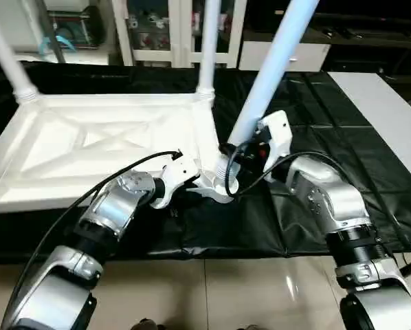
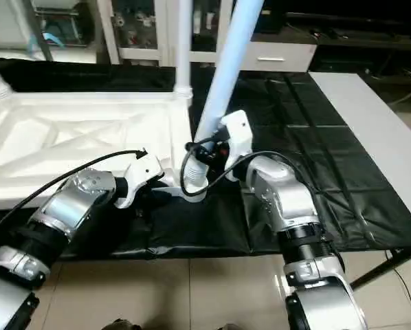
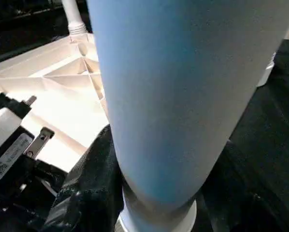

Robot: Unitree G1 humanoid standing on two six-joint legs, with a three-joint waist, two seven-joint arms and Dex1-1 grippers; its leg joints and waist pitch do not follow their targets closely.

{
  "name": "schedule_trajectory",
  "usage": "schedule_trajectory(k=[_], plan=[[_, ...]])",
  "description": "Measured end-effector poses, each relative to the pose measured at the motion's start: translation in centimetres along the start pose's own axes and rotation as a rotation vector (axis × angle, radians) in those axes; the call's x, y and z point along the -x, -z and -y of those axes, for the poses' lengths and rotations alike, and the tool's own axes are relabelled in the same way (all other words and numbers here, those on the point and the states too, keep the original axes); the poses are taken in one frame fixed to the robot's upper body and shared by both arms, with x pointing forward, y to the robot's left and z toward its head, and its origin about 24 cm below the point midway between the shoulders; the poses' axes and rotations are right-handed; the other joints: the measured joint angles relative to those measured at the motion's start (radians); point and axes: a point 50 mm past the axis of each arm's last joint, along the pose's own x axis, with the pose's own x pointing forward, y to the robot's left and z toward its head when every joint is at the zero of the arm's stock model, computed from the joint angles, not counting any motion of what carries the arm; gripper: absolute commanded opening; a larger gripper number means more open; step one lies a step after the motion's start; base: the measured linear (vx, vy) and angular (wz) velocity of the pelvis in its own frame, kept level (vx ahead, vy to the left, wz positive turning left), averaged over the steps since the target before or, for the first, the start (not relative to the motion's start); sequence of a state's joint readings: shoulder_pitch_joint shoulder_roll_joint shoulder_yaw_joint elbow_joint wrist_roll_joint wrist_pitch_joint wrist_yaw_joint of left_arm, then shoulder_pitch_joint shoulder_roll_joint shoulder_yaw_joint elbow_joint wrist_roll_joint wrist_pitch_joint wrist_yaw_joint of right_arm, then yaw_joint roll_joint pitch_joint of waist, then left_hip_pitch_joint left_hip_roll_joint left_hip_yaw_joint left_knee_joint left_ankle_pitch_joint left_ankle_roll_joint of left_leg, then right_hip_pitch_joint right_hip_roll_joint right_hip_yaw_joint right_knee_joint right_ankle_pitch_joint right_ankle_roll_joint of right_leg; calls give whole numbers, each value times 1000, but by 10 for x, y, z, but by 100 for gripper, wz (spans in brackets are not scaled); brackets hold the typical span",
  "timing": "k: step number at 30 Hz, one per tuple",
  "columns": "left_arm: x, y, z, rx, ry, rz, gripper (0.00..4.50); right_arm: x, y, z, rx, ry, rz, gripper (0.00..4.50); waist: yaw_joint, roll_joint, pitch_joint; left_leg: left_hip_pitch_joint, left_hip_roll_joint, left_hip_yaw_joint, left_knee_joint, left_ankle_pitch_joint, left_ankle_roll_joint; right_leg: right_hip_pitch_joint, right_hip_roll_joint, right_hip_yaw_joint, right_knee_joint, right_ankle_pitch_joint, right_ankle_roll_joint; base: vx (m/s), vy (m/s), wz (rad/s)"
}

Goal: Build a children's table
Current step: Insert table leg to table base

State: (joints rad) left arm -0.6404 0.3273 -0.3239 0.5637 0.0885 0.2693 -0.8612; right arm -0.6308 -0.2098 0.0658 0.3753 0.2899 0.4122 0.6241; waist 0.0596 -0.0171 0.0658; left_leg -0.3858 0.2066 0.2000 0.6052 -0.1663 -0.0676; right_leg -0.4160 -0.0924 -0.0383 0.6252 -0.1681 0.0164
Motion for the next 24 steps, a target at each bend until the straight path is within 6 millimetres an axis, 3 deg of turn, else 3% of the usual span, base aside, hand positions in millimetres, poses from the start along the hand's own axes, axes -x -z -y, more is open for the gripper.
schedule_trajectory(k=[2, 4, 10, 15, 24], plan=[[1, 1, 1, 10, 15, 43, 153, 1, -1, 0, -4, -18, 6, 184, 2, -1, 1, -2, 0, 0, 0, 0, 0, -1, 0, -1, 0, 0, 0, 0, 0, 0], [1, -1, 3, 19, 50, 72, 187, 1, -2, -1, -8, -44, 6, 184, 5, -2, 1, -4, 0, 0, 0, 0, 0, -3, 0, -1, -1, 0, 0, 0, 0, 0], [5, -9, 0, -9, 110, 103, 199, 6, -4, 0, 8, -95, -7, 184, 19, -2, 1, -5, 0, 0, 0, 0, 0, -3, 0, -1, -3, 0, 0, 0, 0, 0], [12, -17, -15, -60, 108, 94, 201, 9, -3, 1, 13, -111, -13, 184, 27, -2, 1, -3, 0, 0, 0, 0, 0, -2, 0, -1, -1, 0, 0, 0, 0, 0], [12, -4, -17, -54, 180, 0, 201, 11, -6, -1, 32, -135, -9, 184, 28, -1, 0, -3, 0, 0, 0, 0, 0, -2, 0, -1, -1, 0, 0, 0, 0, 0]])
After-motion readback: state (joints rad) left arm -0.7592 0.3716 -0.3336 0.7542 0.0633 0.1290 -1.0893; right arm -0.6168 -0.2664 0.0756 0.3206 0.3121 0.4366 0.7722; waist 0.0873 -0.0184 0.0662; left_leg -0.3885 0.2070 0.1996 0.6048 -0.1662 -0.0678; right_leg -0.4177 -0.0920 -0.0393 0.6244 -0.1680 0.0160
